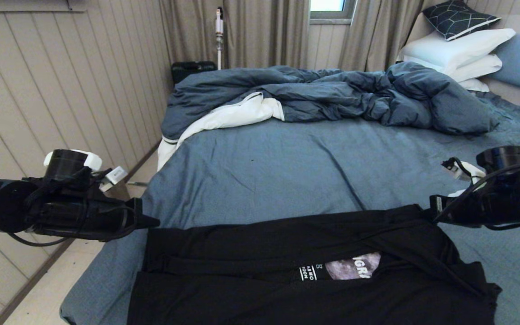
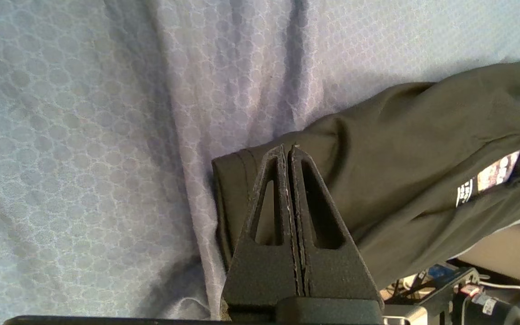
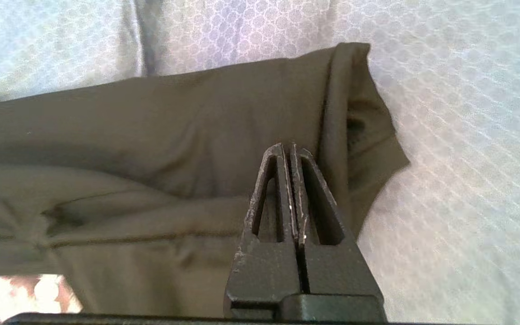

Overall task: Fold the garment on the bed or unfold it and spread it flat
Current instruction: Fold the black T-shirt

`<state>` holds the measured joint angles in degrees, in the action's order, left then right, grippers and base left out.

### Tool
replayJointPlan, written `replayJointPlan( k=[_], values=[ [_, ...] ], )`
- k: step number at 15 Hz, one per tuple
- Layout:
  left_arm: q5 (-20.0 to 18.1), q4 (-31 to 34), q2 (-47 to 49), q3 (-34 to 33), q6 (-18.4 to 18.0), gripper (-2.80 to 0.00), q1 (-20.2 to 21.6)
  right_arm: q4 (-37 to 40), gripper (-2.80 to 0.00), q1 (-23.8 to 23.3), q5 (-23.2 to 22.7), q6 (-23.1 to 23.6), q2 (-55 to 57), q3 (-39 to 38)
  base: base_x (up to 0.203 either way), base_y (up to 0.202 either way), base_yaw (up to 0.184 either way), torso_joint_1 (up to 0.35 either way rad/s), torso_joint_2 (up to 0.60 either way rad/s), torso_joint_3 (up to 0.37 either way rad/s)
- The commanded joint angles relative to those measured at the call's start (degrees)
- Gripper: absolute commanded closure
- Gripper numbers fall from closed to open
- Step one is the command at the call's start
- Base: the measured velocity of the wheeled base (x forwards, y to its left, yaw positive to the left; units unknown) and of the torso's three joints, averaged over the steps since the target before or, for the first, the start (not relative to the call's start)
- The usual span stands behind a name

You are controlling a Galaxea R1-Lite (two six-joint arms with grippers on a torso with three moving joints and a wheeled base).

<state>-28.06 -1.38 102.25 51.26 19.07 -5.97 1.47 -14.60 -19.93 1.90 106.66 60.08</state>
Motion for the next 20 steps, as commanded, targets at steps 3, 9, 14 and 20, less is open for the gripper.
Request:
replayJointPlan(
  k=[3,9,14,20],
  values=[
    [-0.32,-0.03,0.88,0.13,0.09,0.00,-0.33,-0.47,0.00,0.59,-0.52,0.15,-0.16,-2.41,0.000,0.000,0.000,0.000,0.00,0.000],
    [-0.33,-0.03,1.54,0.24,0.01,0.00,-0.56,-0.46,0.00,2.20,-2.43,1.97,-11.23,-13.39,0.000,0.000,0.000,0.000,0.00,0.000],
    [-0.33,-0.03,1.54,0.24,-0.08,0.00,-0.62,-0.39,0.00,5.80,-3.49,3.19,-17.77,-23.65,0.000,0.000,0.000,0.000,0.00,0.000],
    [-0.33,-0.03,1.63,0.24,-0.08,0.00,-0.62,-0.06,0.00,10.00,-3.79,0.55,-24.47,-22.17,0.000,0.000,0.000,0.000,0.00,0.000]
  ],
)
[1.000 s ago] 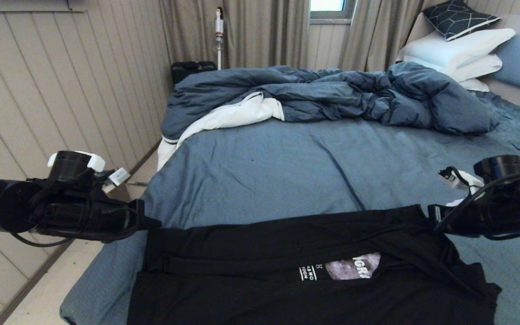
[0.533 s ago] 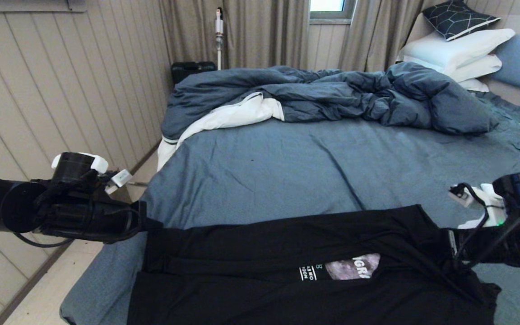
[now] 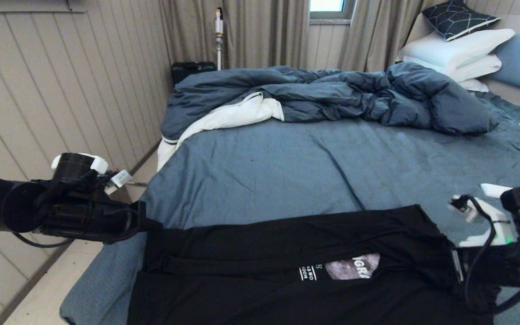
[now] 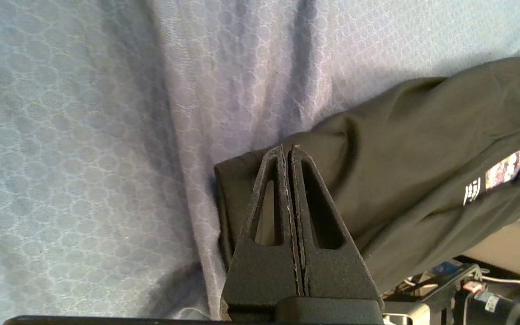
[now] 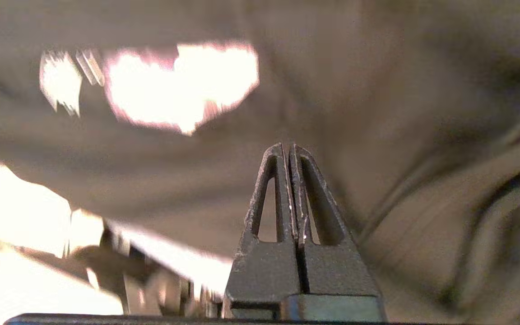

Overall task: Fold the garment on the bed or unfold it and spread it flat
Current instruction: Fold the black T-shirt

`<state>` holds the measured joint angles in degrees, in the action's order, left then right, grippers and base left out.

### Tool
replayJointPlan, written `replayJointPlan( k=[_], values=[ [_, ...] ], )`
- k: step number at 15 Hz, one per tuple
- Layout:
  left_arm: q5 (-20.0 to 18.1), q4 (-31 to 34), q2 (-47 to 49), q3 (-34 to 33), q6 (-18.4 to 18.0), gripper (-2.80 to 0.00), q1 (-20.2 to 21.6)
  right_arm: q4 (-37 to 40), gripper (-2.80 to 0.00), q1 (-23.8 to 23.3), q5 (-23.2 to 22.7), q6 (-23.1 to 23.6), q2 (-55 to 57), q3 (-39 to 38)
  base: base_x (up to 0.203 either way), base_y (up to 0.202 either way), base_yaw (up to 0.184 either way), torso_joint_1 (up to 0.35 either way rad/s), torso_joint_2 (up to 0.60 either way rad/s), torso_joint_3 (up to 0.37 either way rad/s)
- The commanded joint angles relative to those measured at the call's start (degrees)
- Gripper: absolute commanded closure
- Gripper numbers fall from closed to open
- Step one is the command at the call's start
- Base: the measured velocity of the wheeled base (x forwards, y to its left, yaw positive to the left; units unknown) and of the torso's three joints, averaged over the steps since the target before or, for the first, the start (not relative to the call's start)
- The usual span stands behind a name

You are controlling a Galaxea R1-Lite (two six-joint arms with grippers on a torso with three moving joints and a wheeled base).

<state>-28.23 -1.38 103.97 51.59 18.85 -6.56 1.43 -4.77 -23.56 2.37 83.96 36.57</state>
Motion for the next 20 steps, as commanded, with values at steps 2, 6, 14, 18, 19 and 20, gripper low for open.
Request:
replayJointPlan(
  k=[2,6,14,18,19,20],
  values=[
    [-0.16,-0.03,-0.24,-0.26,0.14,0.00,-0.12,0.66,0.00,-0.78,0.36,-1.37,-0.27,7.21,0.000,0.000,0.000,0.000,0.00,0.000],
    [-0.16,-0.03,-0.08,-0.35,0.23,0.00,-0.31,1.05,0.00,-4.67,0.96,-2.01,11.38,15.04,0.000,0.000,0.000,0.000,0.00,0.000],
    [-0.16,-0.03,0.19,-0.44,0.23,0.00,-1.11,0.92,0.00,-8.06,2.33,-1.75,23.43,20.84,0.000,0.000,0.000,0.000,0.00,0.000],
    [-0.19,-0.03,0.18,-0.44,0.23,0.00,-1.09,0.73,0.00,-6.92,2.07,-1.57,21.31,14.51,0.000,0.000,0.000,0.000,0.00,0.000],
    [-0.23,-0.03,0.18,-0.44,0.23,0.00,-1.18,0.70,0.00,-6.66,1.97,-1.52,19.49,12.58,0.000,0.000,0.000,0.000,0.00,0.000],
    [-0.25,-0.03,0.18,-0.44,0.23,0.00,-1.18,0.69,0.00,-6.29,1.85,-1.50,17.50,10.86,0.000,0.000,0.000,0.000,0.00,0.000]
  ],
)
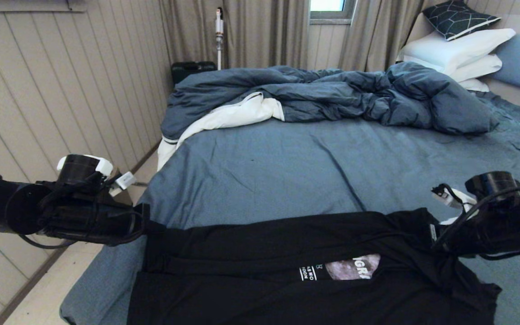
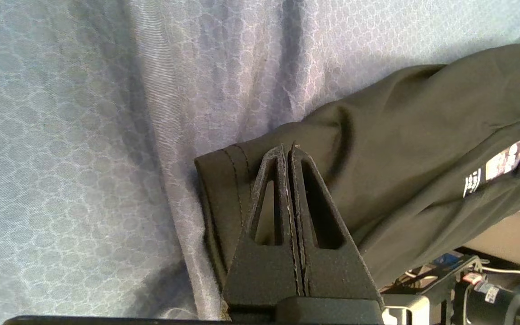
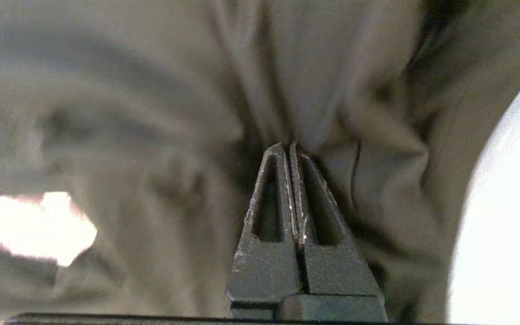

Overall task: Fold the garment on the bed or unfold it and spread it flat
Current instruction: Fold the black T-shirt

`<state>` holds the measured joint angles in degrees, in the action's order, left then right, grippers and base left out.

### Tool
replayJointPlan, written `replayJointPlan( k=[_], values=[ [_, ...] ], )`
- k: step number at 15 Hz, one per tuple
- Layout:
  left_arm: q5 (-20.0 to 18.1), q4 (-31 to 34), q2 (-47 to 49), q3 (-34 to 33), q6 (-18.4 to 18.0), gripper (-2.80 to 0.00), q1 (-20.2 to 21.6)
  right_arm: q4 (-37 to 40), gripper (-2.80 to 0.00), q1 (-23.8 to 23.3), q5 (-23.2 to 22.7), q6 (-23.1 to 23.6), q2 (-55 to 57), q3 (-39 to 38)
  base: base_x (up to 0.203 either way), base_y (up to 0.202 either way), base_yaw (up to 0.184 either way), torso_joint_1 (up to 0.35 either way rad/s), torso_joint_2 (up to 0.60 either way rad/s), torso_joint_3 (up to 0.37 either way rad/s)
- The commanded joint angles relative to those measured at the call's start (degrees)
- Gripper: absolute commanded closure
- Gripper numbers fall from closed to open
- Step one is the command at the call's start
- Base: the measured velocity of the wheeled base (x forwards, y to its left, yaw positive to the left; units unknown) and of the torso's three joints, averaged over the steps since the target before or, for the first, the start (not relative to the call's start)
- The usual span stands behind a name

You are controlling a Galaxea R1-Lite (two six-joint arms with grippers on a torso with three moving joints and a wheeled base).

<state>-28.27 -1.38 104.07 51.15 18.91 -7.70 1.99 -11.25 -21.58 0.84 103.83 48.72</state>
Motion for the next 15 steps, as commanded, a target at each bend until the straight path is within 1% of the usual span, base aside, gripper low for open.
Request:
replayJointPlan(
  k=[1,5,7,11,13,15],
  values=[
    [-0.12,-0.03,0.08,0.00,0.16,0.00,-0.20,0.13,0.00,1.05,-0.19,0.03,-4.24,-3.25,0.000,0.000,0.000,0.000,0.00,0.000],
    [-0.21,-0.03,0.26,0.00,0.16,0.00,-0.29,0.29,0.00,6.39,-0.30,-0.48,-11.35,-8.58,0.000,0.000,0.000,0.000,0.00,0.000],
    [-0.21,-0.03,0.26,0.09,0.16,0.00,-0.29,0.32,0.00,8.04,-0.31,-0.66,-12.46,-10.44,0.000,0.000,0.000,0.000,0.00,0.000],
    [-0.21,-0.03,0.52,0.12,0.16,0.00,-0.29,0.27,0.00,15.11,-0.44,-1.35,-15.12,-16.43,0.000,0.000,0.000,0.000,0.00,0.000],
    [-0.21,-0.03,0.52,0.09,0.16,0.00,-0.29,0.21,0.00,14.74,-0.31,-1.55,-15.83,-15.44,0.000,0.000,0.000,0.000,0.00,0.000],
    [-0.21,-0.03,0.52,0.00,0.16,0.00,-0.29,0.18,0.00,12.71,-0.07,-1.37,-15.87,-12.99,0.000,0.000,0.000,0.000,0.00,0.000]
  ],
)
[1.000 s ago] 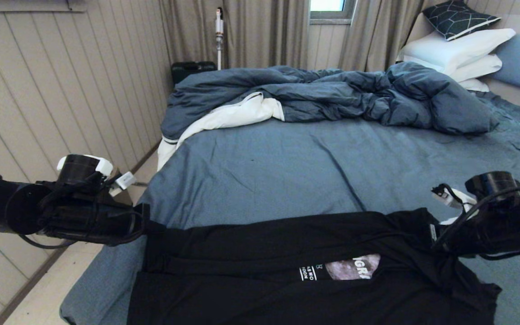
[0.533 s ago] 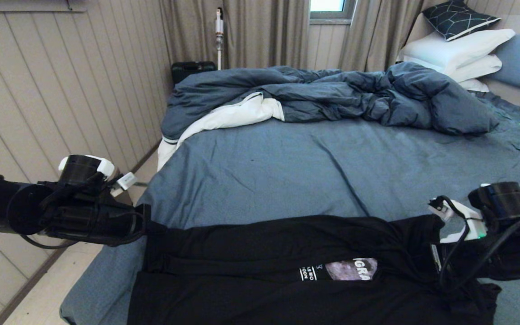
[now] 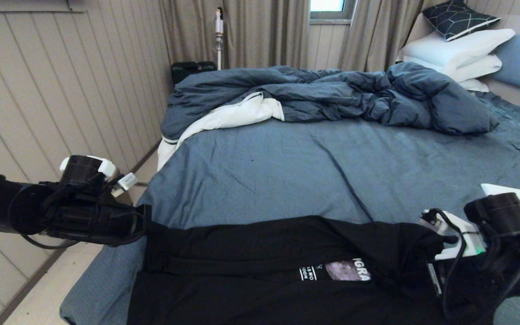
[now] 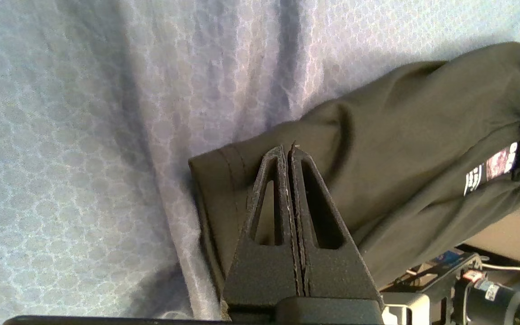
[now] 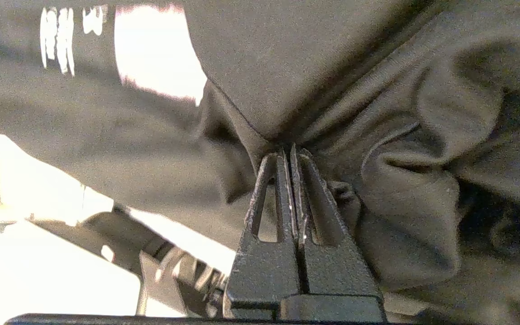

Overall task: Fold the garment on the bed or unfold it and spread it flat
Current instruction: Fold the black T-shirt

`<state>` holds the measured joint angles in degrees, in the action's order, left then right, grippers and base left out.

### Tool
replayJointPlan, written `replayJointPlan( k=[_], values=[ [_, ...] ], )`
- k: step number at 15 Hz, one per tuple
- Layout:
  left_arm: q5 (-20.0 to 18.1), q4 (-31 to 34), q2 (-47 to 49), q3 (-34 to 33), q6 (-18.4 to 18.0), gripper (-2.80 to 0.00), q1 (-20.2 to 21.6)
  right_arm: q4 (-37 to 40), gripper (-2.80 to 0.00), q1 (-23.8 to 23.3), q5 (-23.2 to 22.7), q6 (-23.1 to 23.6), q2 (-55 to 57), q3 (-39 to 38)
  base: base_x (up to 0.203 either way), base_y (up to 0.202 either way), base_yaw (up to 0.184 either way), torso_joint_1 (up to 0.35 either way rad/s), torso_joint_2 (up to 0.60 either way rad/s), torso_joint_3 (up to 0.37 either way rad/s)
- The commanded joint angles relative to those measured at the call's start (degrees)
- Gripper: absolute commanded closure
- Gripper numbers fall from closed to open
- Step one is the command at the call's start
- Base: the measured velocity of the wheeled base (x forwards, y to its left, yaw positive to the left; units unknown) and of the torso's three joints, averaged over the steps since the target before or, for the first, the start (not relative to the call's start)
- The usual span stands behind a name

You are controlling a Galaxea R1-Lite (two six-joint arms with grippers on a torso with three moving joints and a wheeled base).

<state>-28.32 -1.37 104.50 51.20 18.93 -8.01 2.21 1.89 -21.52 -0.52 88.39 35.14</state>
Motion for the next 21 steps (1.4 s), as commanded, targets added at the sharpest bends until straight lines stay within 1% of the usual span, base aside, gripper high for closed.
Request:
replayJointPlan(
  k=[1,2,4,8,12,14,17,19,21],
  values=[
    [-0.16,-0.03,0.09,-0.05,0.14,0.00,0.01,-0.08,0.00,-2.32,0.00,0.17,-0.30,2.24,0.000,0.000,0.000,0.000,0.00,0.000],
    [-0.16,-0.03,0.09,-0.05,0.14,0.00,0.01,-0.10,0.00,-3.35,0.07,0.39,-0.01,3.14,0.000,0.000,0.000,0.000,0.00,0.000],
    [-0.16,-0.03,0.00,-0.14,0.14,0.00,0.01,-0.07,0.00,-8.09,0.08,1.09,2.59,8.29,0.000,0.000,0.000,0.000,0.00,0.000],
    [-0.16,-0.03,0.09,-0.14,0.23,0.00,0.01,0.10,0.00,-15.98,-0.04,2.28,15.27,20.89,0.000,0.000,0.000,0.000,0.00,0.000],
    [-0.16,-0.03,0.36,-0.14,0.30,0.00,0.01,0.51,0.00,-20.55,-0.19,2.43,22.90,28.26,0.000,0.000,0.000,0.000,0.00,0.000],
    [-0.16,-0.03,0.87,-0.05,0.23,0.00,0.01,0.64,0.00,-20.85,-0.51,2.35,21.23,27.72,0.000,0.000,0.000,0.000,0.00,0.000],
    [-0.16,-0.03,1.00,-0.08,0.32,0.00,-0.36,1.63,0.00,-20.09,-1.39,1.89,14.42,25.57,0.000,0.000,0.000,0.000,0.00,0.000],
    [-0.16,-0.03,0.97,-0.14,0.32,0.00,-0.43,4.51,0.00,-18.13,-3.02,1.89,7.11,23.17,0.000,0.000,0.000,0.000,0.00,0.000],
    [-0.16,-0.03,0.97,-0.14,0.32,0.00,-0.69,6.07,0.00,-15.44,-5.39,2.16,1.74,17.21,0.000,0.000,0.000,0.000,0.00,0.000]
  ],
)
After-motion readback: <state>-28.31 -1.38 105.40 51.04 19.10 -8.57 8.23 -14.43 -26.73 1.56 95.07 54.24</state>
